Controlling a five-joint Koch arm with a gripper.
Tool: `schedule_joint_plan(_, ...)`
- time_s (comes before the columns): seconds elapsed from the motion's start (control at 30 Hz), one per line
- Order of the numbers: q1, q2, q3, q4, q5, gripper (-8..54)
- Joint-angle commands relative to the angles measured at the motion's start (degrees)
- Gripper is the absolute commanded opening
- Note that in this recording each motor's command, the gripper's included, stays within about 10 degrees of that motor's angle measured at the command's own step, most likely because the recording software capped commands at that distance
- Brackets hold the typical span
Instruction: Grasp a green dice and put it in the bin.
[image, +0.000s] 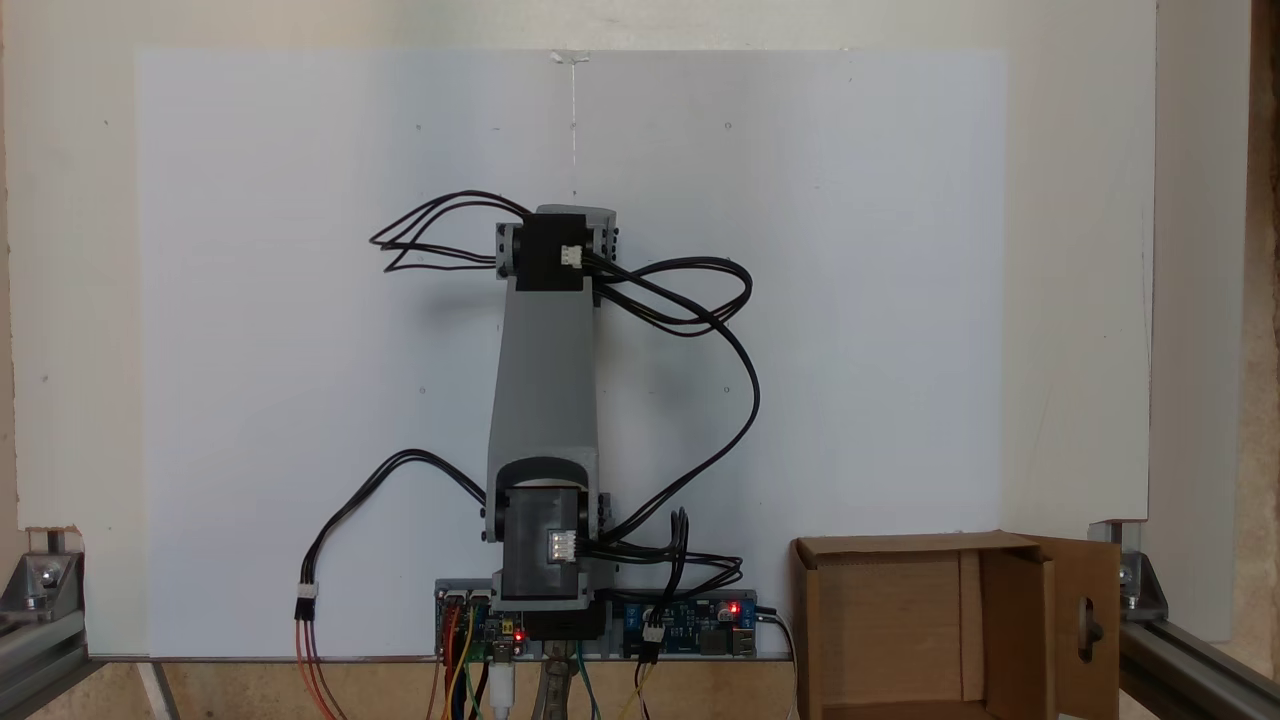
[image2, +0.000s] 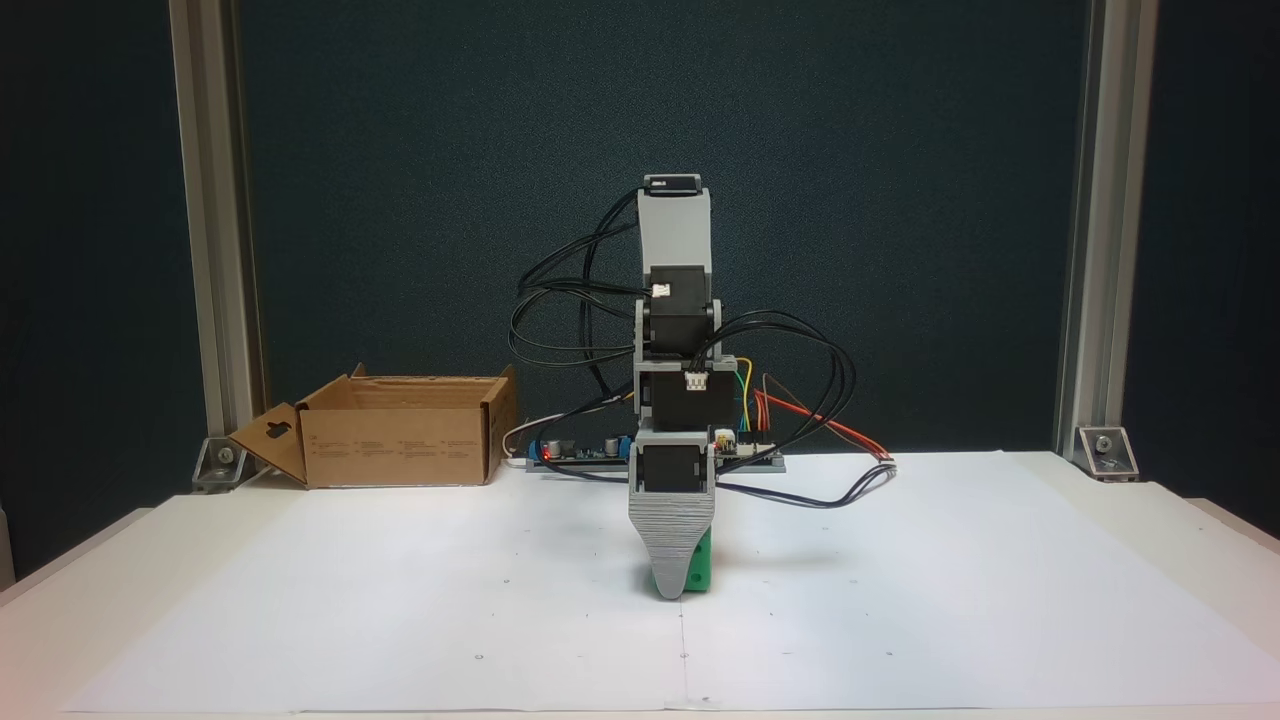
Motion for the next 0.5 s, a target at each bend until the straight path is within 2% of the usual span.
schedule_joint_plan(0.0, -0.44, 0.09, -0.35, 1.49, 2.37, 11.5)
schedule_joint_plan(0.3, 0.79, 12.30, -3.87, 12.04, 2.46, 11.5)
schedule_joint_plan(0.47, 2.37, 17.93, -20.81, 29.16, 2.46, 11.5)
